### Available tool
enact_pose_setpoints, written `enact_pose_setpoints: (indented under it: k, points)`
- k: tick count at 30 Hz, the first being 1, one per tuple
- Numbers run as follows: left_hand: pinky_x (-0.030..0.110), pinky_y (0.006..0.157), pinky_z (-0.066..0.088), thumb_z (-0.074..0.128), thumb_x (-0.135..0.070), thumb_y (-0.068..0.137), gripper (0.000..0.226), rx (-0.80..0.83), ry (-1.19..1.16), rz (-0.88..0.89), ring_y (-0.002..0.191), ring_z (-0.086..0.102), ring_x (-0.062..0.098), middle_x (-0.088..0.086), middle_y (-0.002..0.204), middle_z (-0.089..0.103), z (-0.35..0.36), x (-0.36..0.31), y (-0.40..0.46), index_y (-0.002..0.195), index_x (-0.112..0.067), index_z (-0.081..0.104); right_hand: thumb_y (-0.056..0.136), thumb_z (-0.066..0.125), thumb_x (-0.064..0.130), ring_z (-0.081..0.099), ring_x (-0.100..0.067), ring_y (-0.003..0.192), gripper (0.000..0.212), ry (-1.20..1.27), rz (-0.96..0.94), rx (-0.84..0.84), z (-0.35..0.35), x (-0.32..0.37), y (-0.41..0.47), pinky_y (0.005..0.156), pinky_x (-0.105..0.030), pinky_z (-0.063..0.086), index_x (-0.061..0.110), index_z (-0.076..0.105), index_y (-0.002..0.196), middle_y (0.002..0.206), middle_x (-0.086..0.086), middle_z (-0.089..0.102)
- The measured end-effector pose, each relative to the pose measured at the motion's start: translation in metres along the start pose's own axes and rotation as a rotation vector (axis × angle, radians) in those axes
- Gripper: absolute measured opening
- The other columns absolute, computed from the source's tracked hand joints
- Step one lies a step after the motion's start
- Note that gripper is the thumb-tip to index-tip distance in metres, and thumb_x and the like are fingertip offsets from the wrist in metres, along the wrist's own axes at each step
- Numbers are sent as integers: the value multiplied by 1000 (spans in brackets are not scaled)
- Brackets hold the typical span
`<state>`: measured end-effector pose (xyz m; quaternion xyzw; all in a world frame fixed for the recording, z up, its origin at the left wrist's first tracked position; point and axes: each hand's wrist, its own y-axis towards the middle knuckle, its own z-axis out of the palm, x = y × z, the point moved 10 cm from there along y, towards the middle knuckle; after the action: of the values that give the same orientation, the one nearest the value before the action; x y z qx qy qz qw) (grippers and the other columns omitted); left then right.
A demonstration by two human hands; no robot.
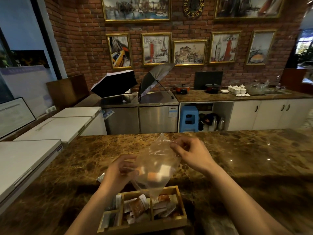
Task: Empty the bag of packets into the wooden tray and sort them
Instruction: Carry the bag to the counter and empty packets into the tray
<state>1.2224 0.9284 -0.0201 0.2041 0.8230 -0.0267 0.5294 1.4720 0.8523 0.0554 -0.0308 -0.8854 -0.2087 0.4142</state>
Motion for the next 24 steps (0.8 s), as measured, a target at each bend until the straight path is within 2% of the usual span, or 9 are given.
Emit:
enact_pose_setpoints:
  k: [2, 5, 8, 11, 14, 17, 19, 22, 24]
  points:
    - [35, 76, 63, 81, -3, 77, 49, -34, -63, -13, 93, 71, 18, 0, 100, 73, 9, -4, 4, 116, -27, 66, 91, 69, 43, 69, -4, 86, 19, 5, 31, -5, -11, -12, -6, 78, -34, 62, 31, 73, 105, 94, 10, 73]
    - [45, 78, 63, 80, 1, 78, 49, -84, -250, -86, 98, 69, 23, 2, 107, 69, 25, -8, 8, 116, -27, 66, 92, 71, 29, 69, -8, 93, 25, 74, 127, -15, -27, -39, -11, 80, -34, 64, 32, 68, 117, 106, 9, 70]
    - [44, 74, 64, 77, 2, 81, 46, -94, -462, -148, 101, 68, 27, 5, 111, 66, 50, -18, 13, 117, -25, 65, 94, 69, 14, 73, -16, 86, 30, 173, 191, -70, -47, -60, -20, 71, -36, 65, 24, 65, 122, 108, 0, 70]
    - [37, 66, 62, 74, -9, 85, 39, -69, -646, -211, 95, 72, 28, 7, 114, 66, 79, -30, 17, 118, -23, 62, 95, 67, 13, 75, -19, 78, 25, 268, 270, -145, -67, -83, -31, 64, -35, 65, 22, 64, 118, 101, -5, 72]
    - [46, 73, 62, 79, -30, 70, 53, -26, -789, -284, 105, 69, 34, 11, 119, 64, 112, -36, 23, 119, -28, 59, 96, 67, 15, 77, -21, 75, 26, 400, 425, -253, -87, -119, -46, 63, -34, 64, 22, 61, 120, 101, -7, 73]
    - [53, 82, 59, 91, -32, 56, 76, 35, -796, -309, 113, 66, 32, 8, 127, 64, 141, -42, 23, 124, -37, 57, 97, 66, 11, 77, -25, 76, 25, 479, 511, -335, -107, -150, -60, 62, -37, 64, 18, 61, 120, 99, -10, 75]
    - [47, 78, 58, 91, -20, 57, 77, 76, -745, -303, 117, 62, 25, 2, 132, 60, 162, -45, 21, 123, -42, 58, 96, 66, 12, 78, -25, 76, 24, 494, 542, -373, -118, -168, -71, 68, -43, 65, 19, 62, 119, 99, -10, 75]
    - [32, 67, 55, 76, 9, 76, 71, 94, -660, -279, 107, 62, 17, -2, 130, 55, 191, -51, 19, 129, -32, 54, 95, 67, 16, 78, -23, 76, 23, 482, 589, -444, -131, -199, -88, 79, -51, 64, 22, 61, 117, 100, -8, 75]
    - [26, 61, 56, 73, 12, 79, 64, 86, -581, -278, 102, 63, 14, -5, 123, 55, 211, -53, 18, 126, -27, 54, 94, 70, 23, 77, -23, 84, 28, 400, 604, -477, -140, -213, -100, 84, -50, 63, 28, 58, 119, 103, -4, 74]
